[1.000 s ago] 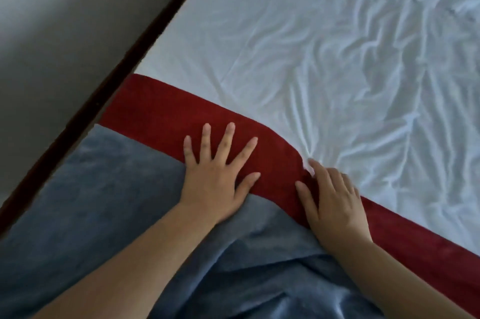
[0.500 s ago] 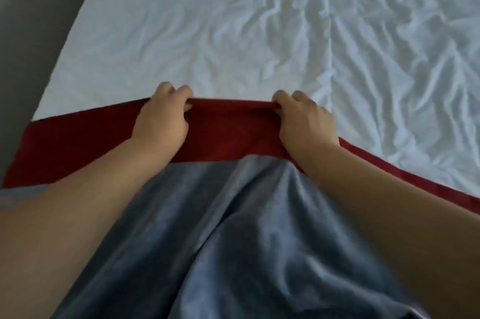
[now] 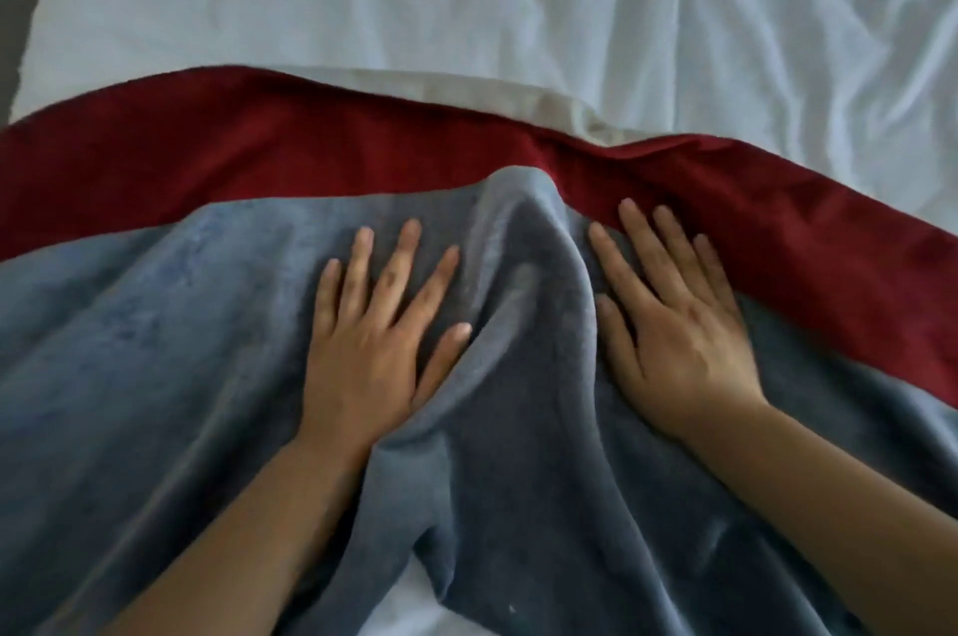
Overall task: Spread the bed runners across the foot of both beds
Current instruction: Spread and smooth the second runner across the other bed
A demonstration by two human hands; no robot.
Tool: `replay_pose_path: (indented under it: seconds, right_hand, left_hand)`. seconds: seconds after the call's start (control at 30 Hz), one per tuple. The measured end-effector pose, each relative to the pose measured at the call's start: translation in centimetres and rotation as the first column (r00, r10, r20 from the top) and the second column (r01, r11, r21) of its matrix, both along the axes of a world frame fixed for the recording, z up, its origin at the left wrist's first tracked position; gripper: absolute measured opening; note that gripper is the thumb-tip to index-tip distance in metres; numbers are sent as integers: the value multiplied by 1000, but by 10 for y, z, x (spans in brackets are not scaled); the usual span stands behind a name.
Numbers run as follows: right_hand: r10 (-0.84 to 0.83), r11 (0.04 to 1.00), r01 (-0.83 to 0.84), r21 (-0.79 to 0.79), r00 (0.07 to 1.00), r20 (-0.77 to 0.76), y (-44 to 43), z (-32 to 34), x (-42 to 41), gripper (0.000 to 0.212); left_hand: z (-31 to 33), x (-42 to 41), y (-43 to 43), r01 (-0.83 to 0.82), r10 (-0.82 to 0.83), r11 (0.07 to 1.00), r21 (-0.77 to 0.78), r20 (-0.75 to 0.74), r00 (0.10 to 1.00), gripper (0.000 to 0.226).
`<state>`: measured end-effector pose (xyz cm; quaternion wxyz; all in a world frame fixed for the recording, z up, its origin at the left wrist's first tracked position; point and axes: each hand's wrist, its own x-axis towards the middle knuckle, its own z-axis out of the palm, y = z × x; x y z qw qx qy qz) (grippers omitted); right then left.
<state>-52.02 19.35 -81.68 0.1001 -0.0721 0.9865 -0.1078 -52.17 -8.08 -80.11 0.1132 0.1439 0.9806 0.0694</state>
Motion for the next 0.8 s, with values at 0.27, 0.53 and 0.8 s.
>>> replay_pose_path:
  seconds: [0.27,0.53,0.8]
  right_hand:
    - [2,999,-8,52,993,120,48,17,97,63]
    - [-132,991,126,53,983,132,98,20,146,65]
    - [-277,958,258,128,946,165,183,28,199,67]
  left_hand:
    - [28,80,37,195,-224,956,219,119,967,73]
    - [16,91,135,482,-481,876,34,142,865,96]
    - [4,90,261,536,-531,844,11,159,832,83]
